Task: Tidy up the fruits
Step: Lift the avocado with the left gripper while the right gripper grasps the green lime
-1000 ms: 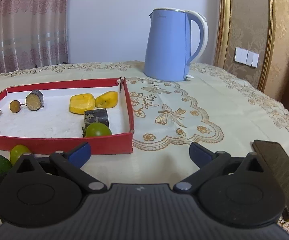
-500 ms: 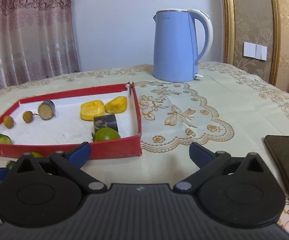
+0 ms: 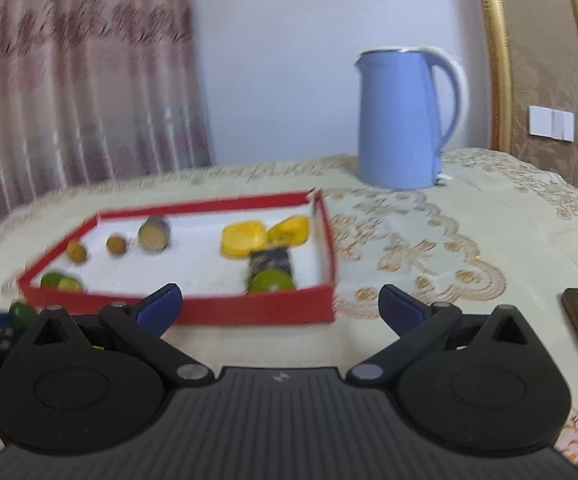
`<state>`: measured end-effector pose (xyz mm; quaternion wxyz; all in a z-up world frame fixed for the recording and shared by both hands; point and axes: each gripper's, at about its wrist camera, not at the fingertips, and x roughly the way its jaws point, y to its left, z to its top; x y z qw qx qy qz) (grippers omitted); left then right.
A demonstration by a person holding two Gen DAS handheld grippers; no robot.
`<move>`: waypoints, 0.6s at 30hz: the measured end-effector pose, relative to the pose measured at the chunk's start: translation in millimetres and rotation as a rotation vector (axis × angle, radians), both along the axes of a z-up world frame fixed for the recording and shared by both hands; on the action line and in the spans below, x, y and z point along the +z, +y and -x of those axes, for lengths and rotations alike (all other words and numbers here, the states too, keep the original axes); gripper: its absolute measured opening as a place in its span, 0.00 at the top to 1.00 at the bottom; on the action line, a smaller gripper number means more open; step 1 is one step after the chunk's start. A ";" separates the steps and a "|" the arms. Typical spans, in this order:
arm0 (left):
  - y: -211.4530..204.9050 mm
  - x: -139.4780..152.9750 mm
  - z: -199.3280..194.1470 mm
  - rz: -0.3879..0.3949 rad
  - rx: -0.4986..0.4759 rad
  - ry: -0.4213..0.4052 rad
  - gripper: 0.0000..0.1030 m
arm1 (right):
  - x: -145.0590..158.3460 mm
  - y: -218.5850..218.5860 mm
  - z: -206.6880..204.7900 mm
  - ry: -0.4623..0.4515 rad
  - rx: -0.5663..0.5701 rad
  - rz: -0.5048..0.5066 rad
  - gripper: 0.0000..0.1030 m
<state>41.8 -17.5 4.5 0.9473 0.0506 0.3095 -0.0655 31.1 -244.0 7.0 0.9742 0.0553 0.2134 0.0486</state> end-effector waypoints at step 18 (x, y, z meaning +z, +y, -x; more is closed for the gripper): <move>7.3 -4.6 -1.5 0.045 0.024 -0.056 0.71 | 2.0 52.9 16.7 -0.014 0.177 0.205 0.11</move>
